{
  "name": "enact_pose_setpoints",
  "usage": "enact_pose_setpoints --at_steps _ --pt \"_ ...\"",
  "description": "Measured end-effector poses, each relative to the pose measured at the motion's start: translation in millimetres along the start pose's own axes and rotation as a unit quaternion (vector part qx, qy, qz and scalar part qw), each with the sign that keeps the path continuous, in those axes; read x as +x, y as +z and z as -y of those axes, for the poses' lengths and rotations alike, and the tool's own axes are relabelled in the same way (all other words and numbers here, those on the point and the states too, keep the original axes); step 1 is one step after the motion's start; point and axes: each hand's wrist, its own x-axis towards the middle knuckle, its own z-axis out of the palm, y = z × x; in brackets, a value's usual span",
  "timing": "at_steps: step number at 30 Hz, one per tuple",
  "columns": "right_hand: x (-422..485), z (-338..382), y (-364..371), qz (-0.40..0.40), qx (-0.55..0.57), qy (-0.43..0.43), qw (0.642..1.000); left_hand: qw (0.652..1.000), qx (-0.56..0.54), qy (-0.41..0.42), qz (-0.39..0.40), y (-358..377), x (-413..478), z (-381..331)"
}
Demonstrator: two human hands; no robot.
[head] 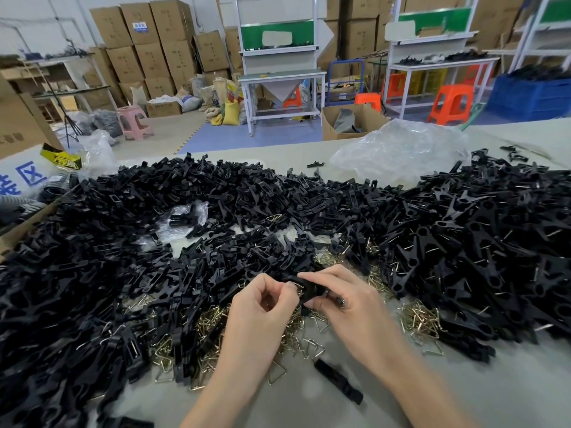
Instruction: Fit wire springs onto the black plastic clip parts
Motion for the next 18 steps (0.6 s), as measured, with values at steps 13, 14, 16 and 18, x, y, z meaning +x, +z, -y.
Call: enact_pose_setpoints --at_steps 13,14,16,18 --pt "-4.5 15.1 4.7 0.104 0.113 -0.009 0.988 0.935 -0.2 -0.134 0.26 -9.2 -0.1 -5.5" --pt "-5.5 16.0 6.2 0.113 0.121 -0.011 0.986 0.932 -0.188 -0.126 0.282 -9.4 -1.7 -5.7" --pt "-6.1 16.5 7.4 0.111 0.1 -0.023 0.989 0.929 -0.181 -0.113 0.304 -9.1 -3.8 -7.2" --pt "-5.8 15.2 6.7 0.108 0.094 -0.029 0.989 0.935 -0.173 -0.106 0.29 -6.8 -3.7 -7.3"
